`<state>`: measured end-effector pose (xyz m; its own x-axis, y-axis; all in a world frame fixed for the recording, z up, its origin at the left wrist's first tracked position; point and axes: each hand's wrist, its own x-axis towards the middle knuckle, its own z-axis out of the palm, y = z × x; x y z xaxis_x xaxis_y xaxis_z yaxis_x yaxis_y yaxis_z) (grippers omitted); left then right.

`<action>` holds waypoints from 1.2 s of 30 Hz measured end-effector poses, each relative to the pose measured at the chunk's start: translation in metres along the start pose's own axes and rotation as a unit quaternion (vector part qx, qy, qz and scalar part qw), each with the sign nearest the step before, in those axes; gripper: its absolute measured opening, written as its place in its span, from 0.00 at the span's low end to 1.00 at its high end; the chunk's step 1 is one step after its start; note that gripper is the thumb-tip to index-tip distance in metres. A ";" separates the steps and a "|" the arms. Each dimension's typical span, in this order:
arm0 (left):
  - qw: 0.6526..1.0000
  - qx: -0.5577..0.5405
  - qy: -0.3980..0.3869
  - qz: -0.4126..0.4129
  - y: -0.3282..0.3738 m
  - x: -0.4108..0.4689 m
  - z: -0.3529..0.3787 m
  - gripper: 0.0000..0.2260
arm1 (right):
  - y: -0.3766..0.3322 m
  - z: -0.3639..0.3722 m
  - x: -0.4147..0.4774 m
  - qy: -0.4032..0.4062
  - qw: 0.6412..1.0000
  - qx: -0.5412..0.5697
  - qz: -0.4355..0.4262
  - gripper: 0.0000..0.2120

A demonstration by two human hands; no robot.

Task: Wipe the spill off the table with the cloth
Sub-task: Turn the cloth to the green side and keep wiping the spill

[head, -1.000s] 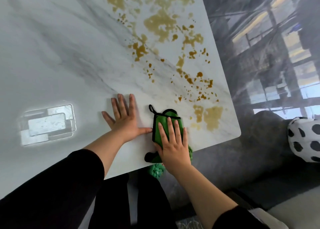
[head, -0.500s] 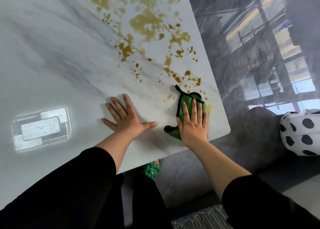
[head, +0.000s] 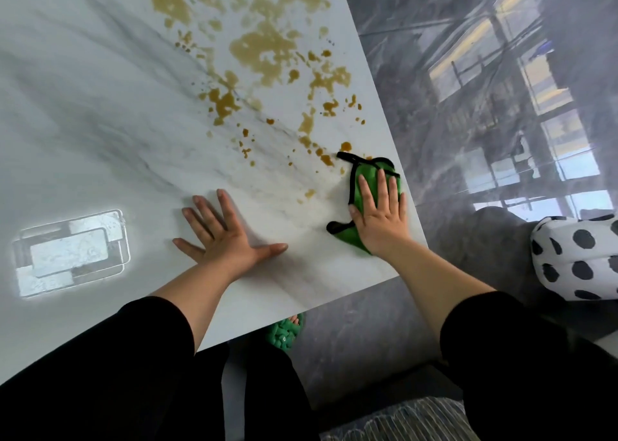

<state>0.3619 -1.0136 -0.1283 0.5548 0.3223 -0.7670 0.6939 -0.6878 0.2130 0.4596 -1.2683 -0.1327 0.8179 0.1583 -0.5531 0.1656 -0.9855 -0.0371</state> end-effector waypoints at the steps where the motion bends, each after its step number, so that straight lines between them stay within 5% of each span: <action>1: 1.000 -0.001 0.000 -0.001 0.000 0.001 0.000 0.70 | 0.000 0.000 -0.001 0.001 1.000 0.001 -0.006 0.29; 9: 1.000 -0.001 -0.020 -0.015 0.003 -0.002 -0.002 0.69 | 0.017 0.039 -0.081 -0.057 0.997 -0.021 -0.046 0.30; 18: 1.000 -0.007 0.000 -0.016 0.003 0.000 0.001 0.70 | 0.010 -0.024 0.019 -0.011 1.000 -0.002 0.007 0.29; 27: 0.999 -0.004 -0.037 -0.021 0.007 -0.008 -0.007 0.69 | 0.026 0.028 -0.073 -0.063 0.998 -0.001 0.000 0.31; 36: 0.999 -0.002 -0.026 -0.034 0.010 -0.006 -0.008 0.70 | -0.021 -0.026 0.027 -0.029 0.999 -0.022 -0.012 0.29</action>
<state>0.3685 -1.0172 -0.1167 0.4816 0.3343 -0.8101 0.7311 -0.6630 0.1610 0.4926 -1.2412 -0.1256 0.7808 0.1771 -0.5991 0.2102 -0.9775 -0.0151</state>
